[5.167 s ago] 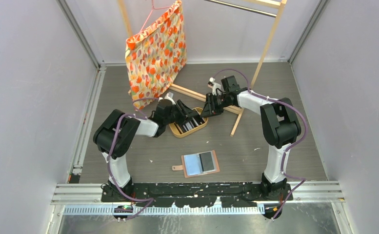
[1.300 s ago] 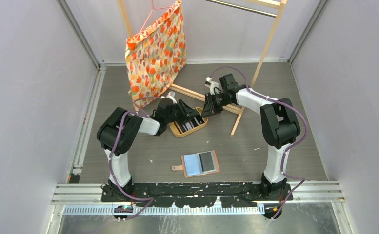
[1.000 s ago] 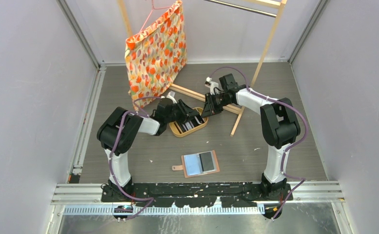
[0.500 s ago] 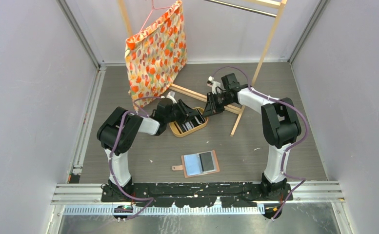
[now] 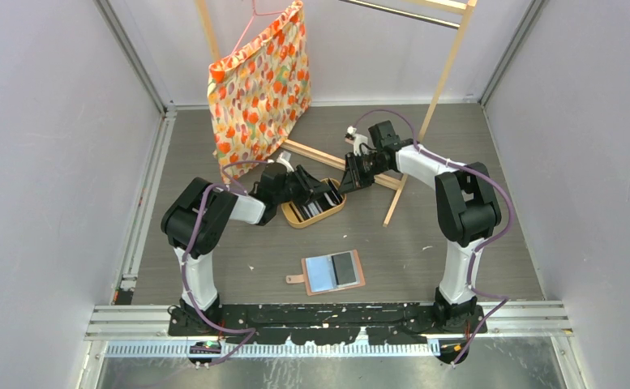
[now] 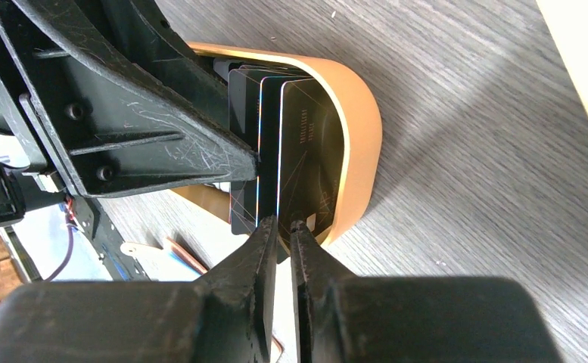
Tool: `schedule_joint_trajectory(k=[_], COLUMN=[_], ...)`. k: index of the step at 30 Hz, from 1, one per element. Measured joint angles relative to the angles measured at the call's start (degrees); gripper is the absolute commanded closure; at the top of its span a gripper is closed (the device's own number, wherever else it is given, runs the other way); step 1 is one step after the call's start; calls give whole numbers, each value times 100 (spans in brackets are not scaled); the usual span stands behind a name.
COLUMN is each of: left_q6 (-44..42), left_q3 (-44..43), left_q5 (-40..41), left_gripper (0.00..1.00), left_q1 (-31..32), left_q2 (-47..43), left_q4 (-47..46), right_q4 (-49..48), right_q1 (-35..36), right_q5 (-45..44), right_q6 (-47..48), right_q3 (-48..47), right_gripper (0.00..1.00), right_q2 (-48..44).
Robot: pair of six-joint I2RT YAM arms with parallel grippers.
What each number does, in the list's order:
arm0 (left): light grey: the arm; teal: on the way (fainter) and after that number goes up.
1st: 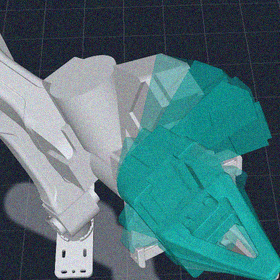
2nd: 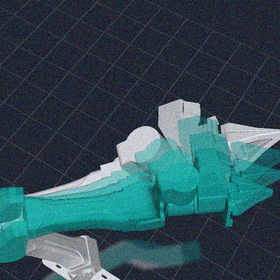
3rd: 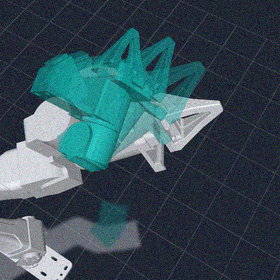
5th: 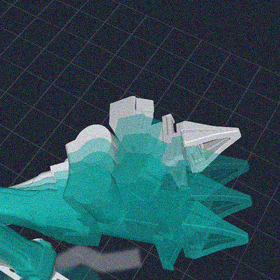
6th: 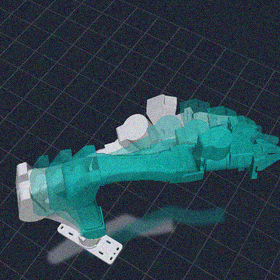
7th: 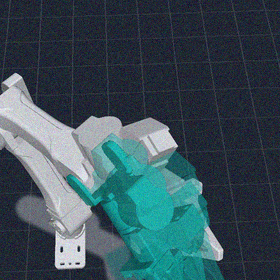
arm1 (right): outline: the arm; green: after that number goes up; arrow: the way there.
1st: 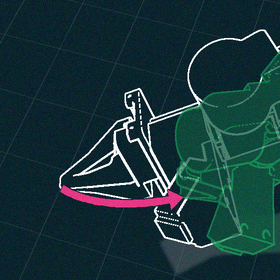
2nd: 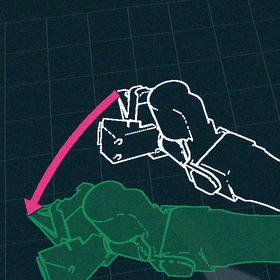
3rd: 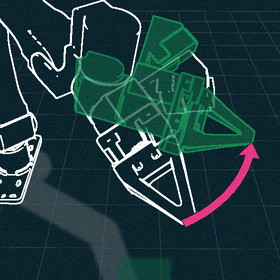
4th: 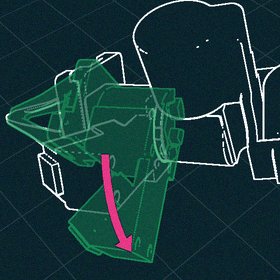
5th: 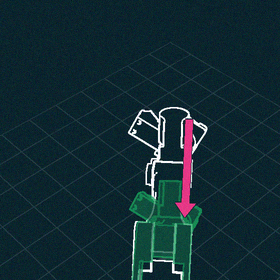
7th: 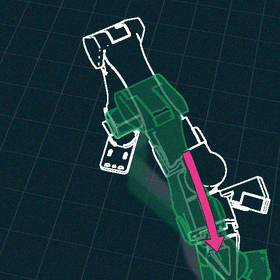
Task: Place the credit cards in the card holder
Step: Pick up the credit card from the storage box.
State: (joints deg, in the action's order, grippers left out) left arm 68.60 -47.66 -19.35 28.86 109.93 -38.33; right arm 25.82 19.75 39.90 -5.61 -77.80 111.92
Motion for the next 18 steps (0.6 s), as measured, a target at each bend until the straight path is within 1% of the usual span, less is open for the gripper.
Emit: schedule_joint_trajectory(k=[5,12,16,18], left_q6=[0,0,0,0], left_q3=[2,13,28,35], left_q5=[-20,-24,-26,-28], left_gripper=[69,69,68,68], left_q1=[-2,-7,-11,-11], left_q2=[2,2,2,2], left_q4=[-33,-72,-92,-94], right_q4=[74,133,155,160], right_q1=[0,-4,-4,-4], right_q5=[-66,-81,-76,-70], right_q6=[94,184,247,254], right_q3=[-48,-76,-85,-87], right_gripper=[89,97,97,93], right_q2=[0,-2,-2,0])
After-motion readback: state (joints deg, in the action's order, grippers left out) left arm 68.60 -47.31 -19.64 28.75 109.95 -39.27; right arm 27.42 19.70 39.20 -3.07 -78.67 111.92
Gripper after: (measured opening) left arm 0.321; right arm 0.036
